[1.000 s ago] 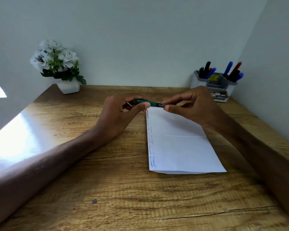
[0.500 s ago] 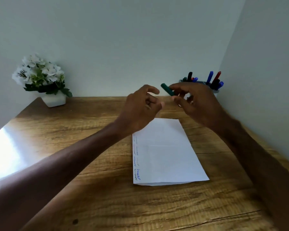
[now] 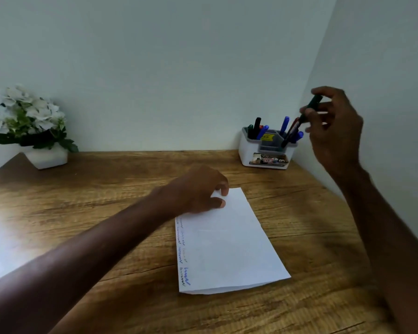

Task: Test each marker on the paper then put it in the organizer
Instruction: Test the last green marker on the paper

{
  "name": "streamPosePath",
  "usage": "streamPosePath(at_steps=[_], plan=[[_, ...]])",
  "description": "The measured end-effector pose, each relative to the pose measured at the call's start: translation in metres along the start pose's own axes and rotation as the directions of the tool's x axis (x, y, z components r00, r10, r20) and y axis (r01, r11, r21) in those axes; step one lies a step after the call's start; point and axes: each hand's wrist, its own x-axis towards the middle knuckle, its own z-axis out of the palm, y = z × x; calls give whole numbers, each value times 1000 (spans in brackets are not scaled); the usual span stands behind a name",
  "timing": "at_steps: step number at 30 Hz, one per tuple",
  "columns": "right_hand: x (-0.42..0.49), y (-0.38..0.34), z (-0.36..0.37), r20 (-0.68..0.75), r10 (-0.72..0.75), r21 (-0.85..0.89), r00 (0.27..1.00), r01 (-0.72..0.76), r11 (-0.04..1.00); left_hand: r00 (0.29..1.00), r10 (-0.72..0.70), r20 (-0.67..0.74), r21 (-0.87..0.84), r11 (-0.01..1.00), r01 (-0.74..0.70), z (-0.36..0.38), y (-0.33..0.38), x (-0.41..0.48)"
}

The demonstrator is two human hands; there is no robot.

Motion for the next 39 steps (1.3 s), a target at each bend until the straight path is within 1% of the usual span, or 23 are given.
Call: streamPosePath(at_steps=[3, 7, 11, 13, 17, 19, 24, 27, 31, 36, 39], plan=[[21, 3, 1, -67, -53, 9, 996, 54, 999, 1000, 2, 10, 19, 1000, -2, 0, 0, 1], [49, 3, 6, -112, -89, 27, 990, 93, 995, 1000, 15, 15, -22, 1000, -15, -2, -3, 1], [71, 16, 13, -126, -125, -53, 984, 119, 991, 1000, 2, 20, -7, 1000, -2, 1, -4, 1], [76, 28, 16, -96, -104, -97, 990, 95, 991, 1000, 0, 22, -14, 1000, 1, 2, -4, 1], [71, 52, 20, 33, -70, -194, 997, 76, 978, 1000, -5, 14, -36, 999, 5, 3, -5, 0], [66, 59, 22, 75, -50, -236, 996, 66, 970, 1000, -5, 13, -33, 999, 5, 3, -4, 0], [53, 70, 24, 95, -30, -299, 995, 58, 953, 1000, -7, 12, -38, 999, 8, 1, -2, 0], [51, 74, 21, 118, -54, -319, 992, 89, 944, 1000, -3, 14, -36, 999, 4, 1, -2, 0], [42, 81, 22, 216, -45, -379, 975, 126, 917, 1000, -9, 10, -48, 999, 9, 1, -3, -1], [31, 79, 24, 243, -125, -364, 962, 210, 907, 1000, 5, 8, -34, 999, -5, 2, -4, 0], [28, 76, 26, 242, -113, -361, 964, 198, 911, 1000, 7, 15, -28, 1000, -7, 3, -6, 1]])
